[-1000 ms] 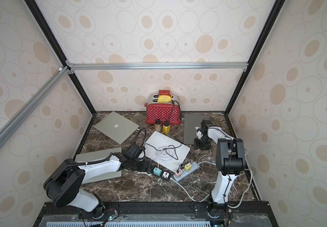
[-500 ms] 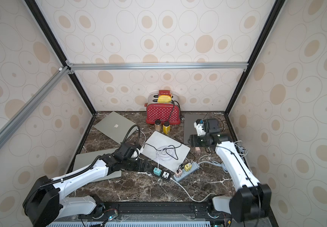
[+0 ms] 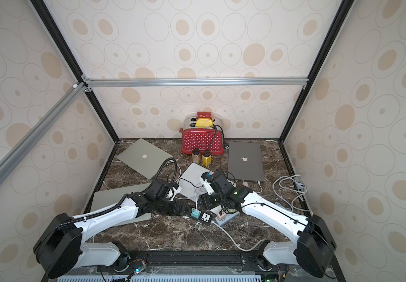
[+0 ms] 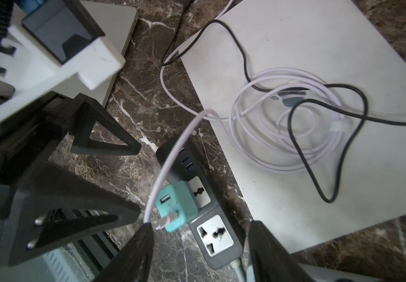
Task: Unplug the laptop charger
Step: Remove the charging cable from the plug.
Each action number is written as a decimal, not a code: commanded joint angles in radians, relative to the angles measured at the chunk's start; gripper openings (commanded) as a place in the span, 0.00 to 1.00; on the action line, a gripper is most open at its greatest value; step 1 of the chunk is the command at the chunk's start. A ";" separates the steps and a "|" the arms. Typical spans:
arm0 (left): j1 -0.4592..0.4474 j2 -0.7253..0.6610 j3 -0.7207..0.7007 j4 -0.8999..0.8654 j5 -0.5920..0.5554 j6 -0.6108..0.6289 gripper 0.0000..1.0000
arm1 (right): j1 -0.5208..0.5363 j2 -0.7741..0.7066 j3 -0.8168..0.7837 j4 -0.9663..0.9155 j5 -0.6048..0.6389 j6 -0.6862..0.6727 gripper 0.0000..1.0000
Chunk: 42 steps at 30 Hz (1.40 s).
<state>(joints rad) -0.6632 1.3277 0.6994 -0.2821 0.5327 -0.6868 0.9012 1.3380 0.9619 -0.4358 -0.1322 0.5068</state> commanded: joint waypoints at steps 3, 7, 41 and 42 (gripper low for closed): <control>0.007 0.016 -0.013 0.052 0.024 -0.029 0.99 | 0.037 0.065 0.041 0.067 0.029 0.016 0.59; 0.008 0.025 -0.015 0.059 0.024 -0.036 0.99 | 0.056 0.062 0.025 0.067 0.034 0.019 0.56; 0.010 0.136 -0.056 0.129 0.009 -0.070 0.97 | 0.169 0.019 -0.125 0.110 0.113 0.120 0.27; 0.010 0.137 -0.057 0.130 0.011 -0.070 0.97 | 0.170 0.017 -0.127 0.115 0.118 0.124 0.27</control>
<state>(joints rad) -0.6582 1.4448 0.6643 -0.1123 0.5648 -0.7486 1.0615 1.3529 0.8520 -0.3386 -0.0406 0.6174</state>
